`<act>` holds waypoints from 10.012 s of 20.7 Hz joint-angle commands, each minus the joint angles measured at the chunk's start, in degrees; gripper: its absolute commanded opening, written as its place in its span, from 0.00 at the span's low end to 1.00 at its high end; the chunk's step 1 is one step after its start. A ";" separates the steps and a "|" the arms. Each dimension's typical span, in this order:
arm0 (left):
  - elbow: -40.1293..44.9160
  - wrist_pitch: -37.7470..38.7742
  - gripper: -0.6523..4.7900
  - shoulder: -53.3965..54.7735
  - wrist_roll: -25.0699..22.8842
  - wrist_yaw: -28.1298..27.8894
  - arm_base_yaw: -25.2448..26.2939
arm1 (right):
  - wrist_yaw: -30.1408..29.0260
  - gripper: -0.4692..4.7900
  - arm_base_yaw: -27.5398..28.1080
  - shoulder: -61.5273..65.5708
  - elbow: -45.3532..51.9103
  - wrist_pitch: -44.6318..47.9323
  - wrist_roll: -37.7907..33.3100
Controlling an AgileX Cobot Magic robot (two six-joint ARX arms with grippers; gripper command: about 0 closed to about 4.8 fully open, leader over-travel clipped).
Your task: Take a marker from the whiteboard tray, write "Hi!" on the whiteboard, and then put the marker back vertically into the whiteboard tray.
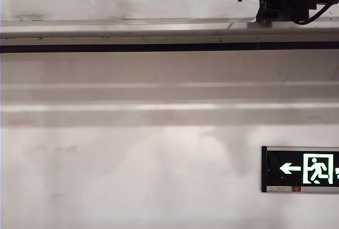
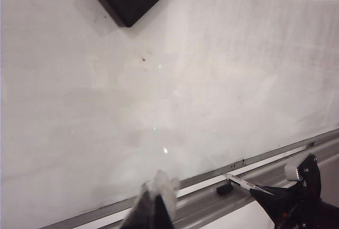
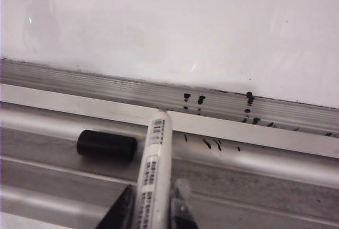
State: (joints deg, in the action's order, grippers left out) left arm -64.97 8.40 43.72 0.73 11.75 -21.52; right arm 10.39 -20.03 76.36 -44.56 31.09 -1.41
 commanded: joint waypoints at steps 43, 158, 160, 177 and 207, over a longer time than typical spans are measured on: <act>-0.31 -4.85 0.11 -0.09 0.15 0.11 -0.07 | 10.49 0.08 -17.18 7.63 -54.42 -24.50 10.69; -0.31 -4.87 0.11 -0.46 0.15 1.57 -0.07 | 12.44 0.08 -12.55 5.46 -54.64 -47.63 16.00; -0.31 -4.87 0.11 -0.46 0.13 1.57 -0.07 | 12.39 0.08 -12.55 5.44 -54.69 -47.52 16.02; -0.31 -4.87 0.11 -0.44 0.15 1.57 -0.07 | 10.45 0.08 -11.98 1.53 -54.95 -41.94 16.46; -0.31 -4.90 0.11 -0.46 0.15 1.60 -0.07 | 7.17 0.08 -10.03 0.15 -54.97 -40.13 16.72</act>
State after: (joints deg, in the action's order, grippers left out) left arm -64.97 4.45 43.33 0.93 12.88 -21.52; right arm 18.55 -30.41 76.23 -99.55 -10.46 15.09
